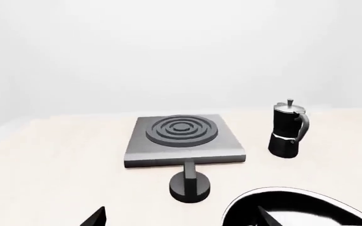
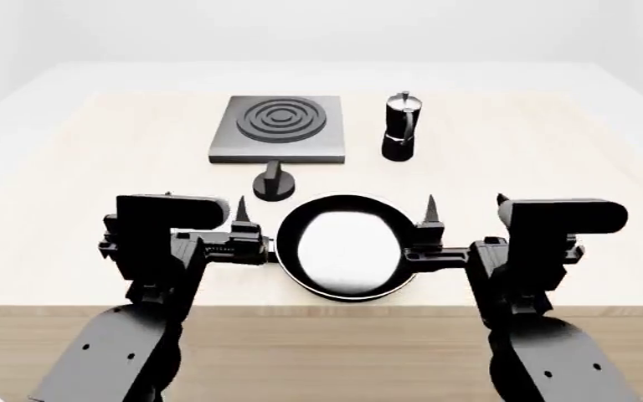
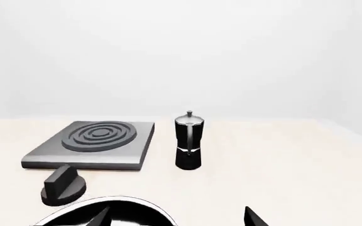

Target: Turn on the stove and put the frying pan on it.

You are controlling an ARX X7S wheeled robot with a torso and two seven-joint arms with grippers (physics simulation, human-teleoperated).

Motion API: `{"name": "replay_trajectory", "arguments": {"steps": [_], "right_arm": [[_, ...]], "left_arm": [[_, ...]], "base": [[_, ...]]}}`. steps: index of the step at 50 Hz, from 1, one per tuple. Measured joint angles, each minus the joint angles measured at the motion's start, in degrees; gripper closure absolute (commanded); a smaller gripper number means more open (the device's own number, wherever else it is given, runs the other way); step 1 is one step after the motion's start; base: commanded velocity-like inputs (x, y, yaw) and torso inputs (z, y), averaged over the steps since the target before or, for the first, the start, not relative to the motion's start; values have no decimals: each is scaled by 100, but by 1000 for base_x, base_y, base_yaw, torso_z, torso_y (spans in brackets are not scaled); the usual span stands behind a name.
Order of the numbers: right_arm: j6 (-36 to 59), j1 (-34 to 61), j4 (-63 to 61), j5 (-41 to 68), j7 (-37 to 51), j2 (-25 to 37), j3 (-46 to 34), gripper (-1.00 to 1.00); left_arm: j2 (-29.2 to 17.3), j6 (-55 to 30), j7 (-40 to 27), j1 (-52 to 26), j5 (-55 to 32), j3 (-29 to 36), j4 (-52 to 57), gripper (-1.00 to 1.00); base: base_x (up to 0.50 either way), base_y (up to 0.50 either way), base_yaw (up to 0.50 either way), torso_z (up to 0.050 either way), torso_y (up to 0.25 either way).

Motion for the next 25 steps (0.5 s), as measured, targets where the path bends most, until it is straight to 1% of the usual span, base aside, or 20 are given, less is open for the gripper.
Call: {"name": "replay_trajectory", "arguments": {"steps": [6,11,17,22,25], "right_arm": [[817,780,-95,180,0,103,116,-100],[929,1086,81,2,260,221,231,-100],[829,1245,396,-313,682,496,876,-100],[865,1267,490,-458,863,777,1500,-100],[899,1249,500,-518,919,935,1880,-100]], "left_arm": [[-58,-697,11,-724,-153,-66,104,-100],[-80,-926,32,-1000,-234,-117,86,-100],[-111,-1067,49,-1169,-307,-168,79,-100],[-137,-1082,55,-1229,-339,-207,38,-100],[-152,-1071,55,-1243,-350,-215,16,-100]], "base": [[0,0,0,0,0],[0,0,0,0,0],[0,0,0,0,0],[0,0,0,0,0],[389,21,0,0,0]]}}
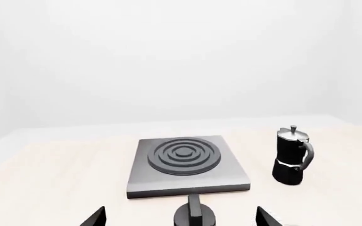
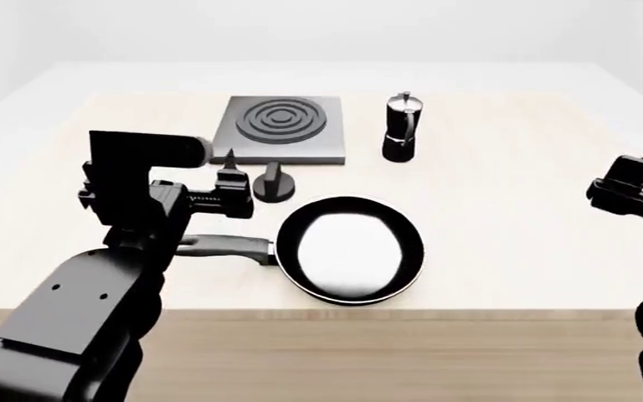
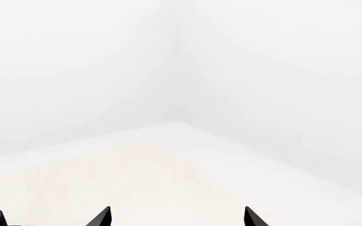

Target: Turn on the stove and put the frying pan on it.

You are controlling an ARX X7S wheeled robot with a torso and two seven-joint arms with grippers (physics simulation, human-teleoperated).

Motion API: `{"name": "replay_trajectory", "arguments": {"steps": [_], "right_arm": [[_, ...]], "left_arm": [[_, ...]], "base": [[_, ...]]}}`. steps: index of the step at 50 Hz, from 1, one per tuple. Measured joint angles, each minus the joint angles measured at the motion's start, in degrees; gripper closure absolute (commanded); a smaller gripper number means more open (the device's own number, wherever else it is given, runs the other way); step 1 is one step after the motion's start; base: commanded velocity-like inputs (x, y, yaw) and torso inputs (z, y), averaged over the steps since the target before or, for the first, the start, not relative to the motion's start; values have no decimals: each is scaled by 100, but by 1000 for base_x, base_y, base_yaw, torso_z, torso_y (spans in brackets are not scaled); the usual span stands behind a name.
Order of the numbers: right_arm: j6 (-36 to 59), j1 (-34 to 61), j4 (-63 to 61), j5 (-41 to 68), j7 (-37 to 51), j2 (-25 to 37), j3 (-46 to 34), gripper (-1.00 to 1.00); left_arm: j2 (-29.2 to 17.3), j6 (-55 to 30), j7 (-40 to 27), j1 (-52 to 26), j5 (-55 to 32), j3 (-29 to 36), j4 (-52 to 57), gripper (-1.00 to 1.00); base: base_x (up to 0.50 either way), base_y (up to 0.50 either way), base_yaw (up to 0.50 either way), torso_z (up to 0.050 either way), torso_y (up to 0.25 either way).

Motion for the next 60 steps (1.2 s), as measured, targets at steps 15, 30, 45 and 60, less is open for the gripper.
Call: {"name": "replay_trajectory", "arguments": {"steps": [15,30,45,60], "right_arm": [[-50,-244,152,-20,-3,279,974,-100],[-194,-387,338,3,-34,296,1223,-100],[-271,-460,432,50,-64,276,1340,-100],[-249,-486,497,85,-66,261,1354,-100]], "left_arm": [[-69,58,-34,-72,-8,22,-88,-100],[-121,54,-85,-95,-23,85,-93,-100],[-153,-39,-137,-128,-70,147,-38,-100],[-122,-780,-154,-495,-345,-4,-66,-100]], "base": [[500,33,0,0,0],[500,33,0,0,0],[500,34,0,0,1],[156,11,0,0,1]]}}
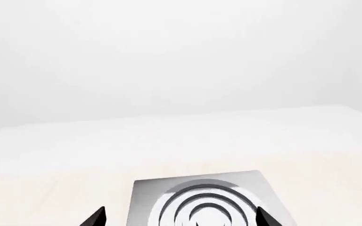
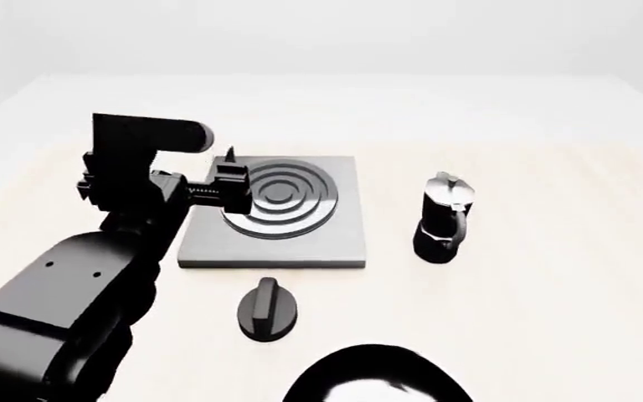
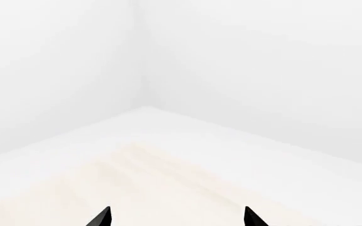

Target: Turn on the stove and put the frying pan on it.

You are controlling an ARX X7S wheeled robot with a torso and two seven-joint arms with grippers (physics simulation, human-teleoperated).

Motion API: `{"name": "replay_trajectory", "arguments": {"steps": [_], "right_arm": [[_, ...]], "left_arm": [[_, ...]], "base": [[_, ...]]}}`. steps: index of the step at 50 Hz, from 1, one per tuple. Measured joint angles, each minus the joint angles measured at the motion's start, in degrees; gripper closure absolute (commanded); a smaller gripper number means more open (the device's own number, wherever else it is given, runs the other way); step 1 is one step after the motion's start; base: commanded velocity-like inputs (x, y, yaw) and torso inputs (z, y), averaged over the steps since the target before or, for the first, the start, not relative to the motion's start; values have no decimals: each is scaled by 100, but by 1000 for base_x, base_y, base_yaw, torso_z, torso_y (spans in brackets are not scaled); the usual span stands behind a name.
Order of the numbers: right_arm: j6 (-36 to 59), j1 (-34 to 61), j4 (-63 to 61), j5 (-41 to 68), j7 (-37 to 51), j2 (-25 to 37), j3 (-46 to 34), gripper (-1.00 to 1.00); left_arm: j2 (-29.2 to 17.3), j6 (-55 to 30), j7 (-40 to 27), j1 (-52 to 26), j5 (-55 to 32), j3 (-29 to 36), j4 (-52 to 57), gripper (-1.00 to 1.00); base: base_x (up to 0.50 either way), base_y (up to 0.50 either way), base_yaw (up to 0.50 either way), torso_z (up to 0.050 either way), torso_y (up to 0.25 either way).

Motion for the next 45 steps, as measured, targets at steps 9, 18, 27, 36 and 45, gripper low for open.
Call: {"name": "replay_trajectory", "arguments": {"steps": [9,18,27,36,45], "right_arm": [[-54,-49,105,-12,-8,-17,-74,-100],[-112,-91,202,-10,-27,-34,-140,-100],[-156,-137,272,-8,-37,-45,-165,-100],[-198,-154,348,-6,-39,-58,-203,-100],[-221,-166,401,-1,-39,-73,-248,-100]], "left_arm": [[-535,-1364,-1795,-1260,-2676,114,-1299,-100],[-1162,-1841,-3438,-2144,-5402,762,-2789,-100],[-1512,-1893,-3999,-2341,-6483,1198,-3608,-100],[-1695,-1768,-4244,-2246,-6943,1388,-3949,-100],[-1804,-1609,-4260,-2123,-7087,1498,-4097,-100]], "base": [[0,0,0,0,0],[0,0,0,0,0],[0,0,0,0,0],[0,0,0,0,0],[0,0,0,0,0]]}}
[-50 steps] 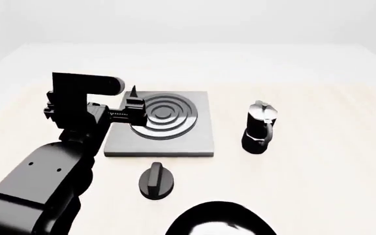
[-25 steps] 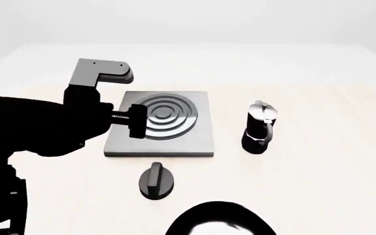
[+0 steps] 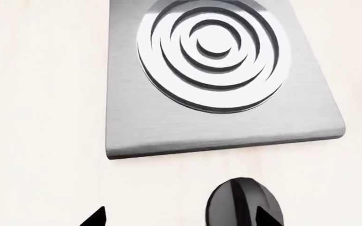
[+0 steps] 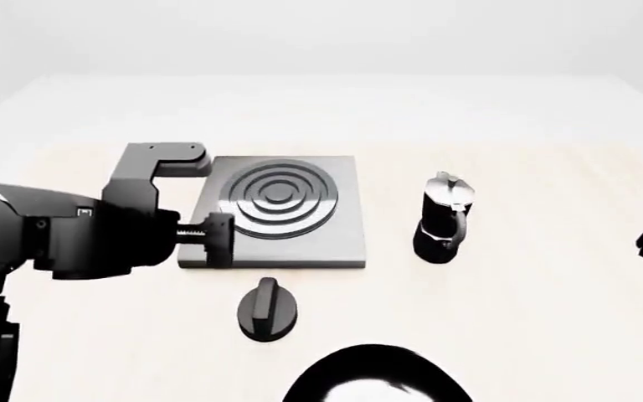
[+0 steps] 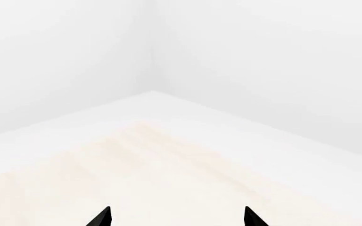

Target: Turn on the stove and put the frying pan on it.

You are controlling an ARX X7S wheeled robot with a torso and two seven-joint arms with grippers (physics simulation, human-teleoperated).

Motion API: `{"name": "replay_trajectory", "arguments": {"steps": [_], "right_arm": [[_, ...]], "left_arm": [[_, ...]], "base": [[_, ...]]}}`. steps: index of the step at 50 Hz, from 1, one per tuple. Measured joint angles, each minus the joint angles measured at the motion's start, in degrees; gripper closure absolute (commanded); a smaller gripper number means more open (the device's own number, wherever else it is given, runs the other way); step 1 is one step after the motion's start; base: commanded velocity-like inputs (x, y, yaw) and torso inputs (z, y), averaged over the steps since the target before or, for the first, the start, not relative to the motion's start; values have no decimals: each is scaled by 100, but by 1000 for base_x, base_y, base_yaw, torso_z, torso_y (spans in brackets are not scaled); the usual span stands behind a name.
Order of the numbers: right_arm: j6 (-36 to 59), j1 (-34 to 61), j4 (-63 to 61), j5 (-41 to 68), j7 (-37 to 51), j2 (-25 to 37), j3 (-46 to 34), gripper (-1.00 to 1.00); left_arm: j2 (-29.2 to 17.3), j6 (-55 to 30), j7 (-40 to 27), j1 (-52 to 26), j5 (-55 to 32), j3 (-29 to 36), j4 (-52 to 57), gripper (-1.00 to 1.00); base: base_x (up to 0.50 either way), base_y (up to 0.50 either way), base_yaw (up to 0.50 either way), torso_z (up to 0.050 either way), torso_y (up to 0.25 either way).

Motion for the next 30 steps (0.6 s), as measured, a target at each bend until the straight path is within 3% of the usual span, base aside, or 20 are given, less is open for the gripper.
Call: {"name": "replay_trajectory", "arguments": {"steps": [30], "right_arm": [[-149,-94,193,11,4,-45,-39,-100]], "left_arm": [[-248,215,292,352,-51,299,-347,-100]], "base": [[0,0,0,0,0]]}}
